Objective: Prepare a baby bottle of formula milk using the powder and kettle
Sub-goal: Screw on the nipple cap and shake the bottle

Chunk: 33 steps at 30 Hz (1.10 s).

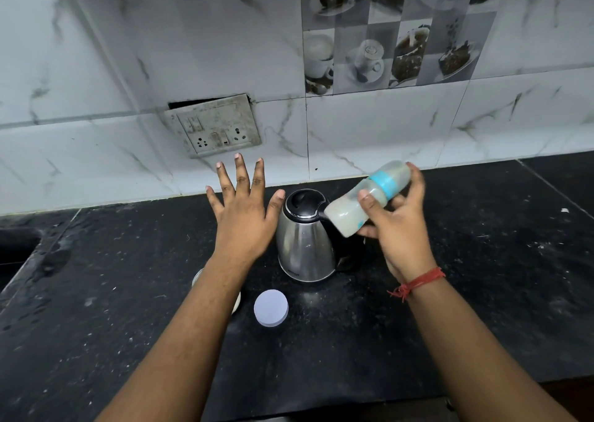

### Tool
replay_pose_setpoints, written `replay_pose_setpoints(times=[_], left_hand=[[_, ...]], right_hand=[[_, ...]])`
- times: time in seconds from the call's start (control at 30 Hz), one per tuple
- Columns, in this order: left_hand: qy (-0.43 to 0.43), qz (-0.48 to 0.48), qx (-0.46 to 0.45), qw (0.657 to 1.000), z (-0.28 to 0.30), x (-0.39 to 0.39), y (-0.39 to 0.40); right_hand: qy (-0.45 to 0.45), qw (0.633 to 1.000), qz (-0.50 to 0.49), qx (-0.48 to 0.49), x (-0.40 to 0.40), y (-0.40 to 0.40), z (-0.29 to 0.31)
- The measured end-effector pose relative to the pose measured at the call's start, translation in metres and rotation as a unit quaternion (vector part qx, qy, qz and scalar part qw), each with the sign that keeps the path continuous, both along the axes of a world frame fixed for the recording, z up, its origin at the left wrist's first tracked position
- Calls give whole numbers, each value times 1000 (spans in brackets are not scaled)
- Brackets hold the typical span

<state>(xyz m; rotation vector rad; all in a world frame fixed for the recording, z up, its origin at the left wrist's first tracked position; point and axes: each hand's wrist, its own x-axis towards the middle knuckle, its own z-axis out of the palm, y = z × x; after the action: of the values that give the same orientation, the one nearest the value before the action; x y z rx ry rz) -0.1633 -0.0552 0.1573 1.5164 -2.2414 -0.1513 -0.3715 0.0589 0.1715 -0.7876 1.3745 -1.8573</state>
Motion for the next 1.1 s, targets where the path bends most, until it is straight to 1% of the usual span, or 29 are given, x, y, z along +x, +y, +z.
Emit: replay_pose_setpoints(times=[0.07, 0.1, 0.13, 0.23, 0.27, 0.3, 0.4, 0.47, 0.5, 0.53, 0.57, 0.63, 0.67, 0.7, 0.83, 0.93, 0.97, 1.0, 1.1], left_hand=[[0, 1, 3, 1000, 0, 0, -1], [0, 1, 4, 1000, 0, 0, -1], [-1, 2, 4, 1000, 0, -1, -1], [-1, 1, 3, 1000, -1, -1, -1], [0, 0, 4, 1000, 0, -1, -1], [0, 0, 4, 1000, 0, -1, -1], [-4, 3, 2, 1000, 2, 1, 0], [0, 2, 4, 1000, 3, 3, -1], [3, 2, 4, 1000, 2, 2, -1], [4, 1, 3, 1000, 2, 2, -1], [4, 1, 3, 1000, 1, 2, -1], [3, 0, 5, 1000, 0, 2, -1], [2, 0, 6, 1000, -1, 3, -1], [2, -1, 5, 1000, -1, 3, -2], [2, 2, 3, 1000, 1, 4, -2], [6, 3, 5, 1000, 1, 3, -2], [5, 2, 7, 1000, 1, 2, -1], [4, 0, 7, 1000, 0, 0, -1], [1, -7, 6, 1000, 0, -5, 0]], right_hand=[[-6, 999, -41, -19, -4, -3, 2], [-2, 999, -39, -18, -5, -3, 3], [11, 1000, -15, -5, -4, -2, 3], [74, 991, 100, 56, 2, 0, -4], [77, 990, 105, 59, 3, 0, -6], [65, 993, 88, 50, 2, 0, -5], [2, 1000, -11, -1, -4, -2, 5], [-6, 997, -69, -25, -8, -2, 9], [-5, 996, -79, -30, -8, -2, 9], [3, 997, -66, -25, -7, -1, 10], [22, 999, -31, -9, -4, 0, 7], [76, 995, 63, 34, 2, 1, 1], [87, 991, 89, 44, 4, 1, -2], [83, 991, 90, 46, 4, 1, -1], [4, 1000, -20, -11, -10, -3, 14], [6, 996, -89, -30, -18, -4, 18], [5, 996, -87, -29, -17, -4, 17], [9, 998, -62, -22, -14, -4, 14], [62, 996, 64, 23, -4, -2, 2]])
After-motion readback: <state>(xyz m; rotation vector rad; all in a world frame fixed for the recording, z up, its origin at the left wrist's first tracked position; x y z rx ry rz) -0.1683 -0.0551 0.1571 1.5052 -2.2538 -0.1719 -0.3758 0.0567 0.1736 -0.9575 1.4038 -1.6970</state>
